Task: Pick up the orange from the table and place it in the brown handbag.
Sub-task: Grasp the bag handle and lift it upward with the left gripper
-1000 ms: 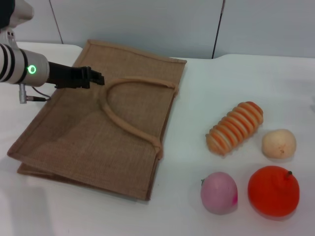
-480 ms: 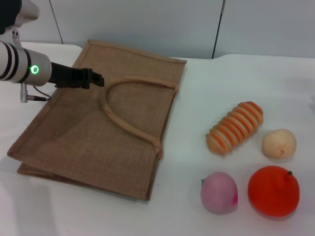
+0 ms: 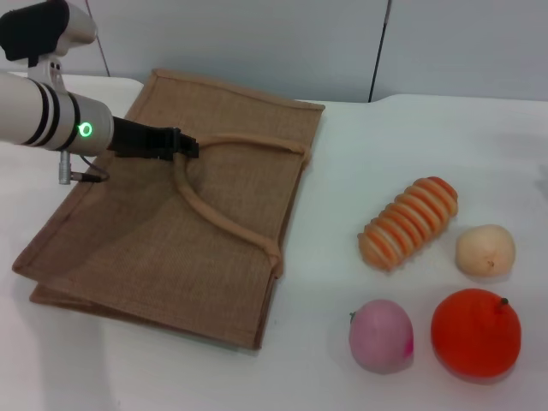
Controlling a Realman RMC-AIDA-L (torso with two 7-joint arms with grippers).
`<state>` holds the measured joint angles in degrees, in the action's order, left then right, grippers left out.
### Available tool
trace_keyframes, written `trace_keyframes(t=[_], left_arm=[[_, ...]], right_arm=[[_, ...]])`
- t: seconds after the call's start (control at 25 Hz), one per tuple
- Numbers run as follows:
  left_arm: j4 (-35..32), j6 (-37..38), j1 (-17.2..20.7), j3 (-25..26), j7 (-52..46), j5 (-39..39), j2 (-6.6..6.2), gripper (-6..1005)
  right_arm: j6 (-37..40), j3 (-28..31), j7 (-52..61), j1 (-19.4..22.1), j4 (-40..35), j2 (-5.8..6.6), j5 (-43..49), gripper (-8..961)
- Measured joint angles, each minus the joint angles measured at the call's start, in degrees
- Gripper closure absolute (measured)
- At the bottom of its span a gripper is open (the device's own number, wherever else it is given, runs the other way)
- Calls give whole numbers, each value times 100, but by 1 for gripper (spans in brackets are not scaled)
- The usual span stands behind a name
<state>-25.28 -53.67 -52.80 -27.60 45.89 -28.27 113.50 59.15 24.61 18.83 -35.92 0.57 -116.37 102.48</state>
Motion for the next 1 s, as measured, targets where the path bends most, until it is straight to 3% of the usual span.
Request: trace_keyframes(t=[1.0], left_arm=[[447, 245, -46, -17, -28, 212, -10, 524]], right_arm=[[0, 0, 6, -38, 20, 0, 0, 73]])
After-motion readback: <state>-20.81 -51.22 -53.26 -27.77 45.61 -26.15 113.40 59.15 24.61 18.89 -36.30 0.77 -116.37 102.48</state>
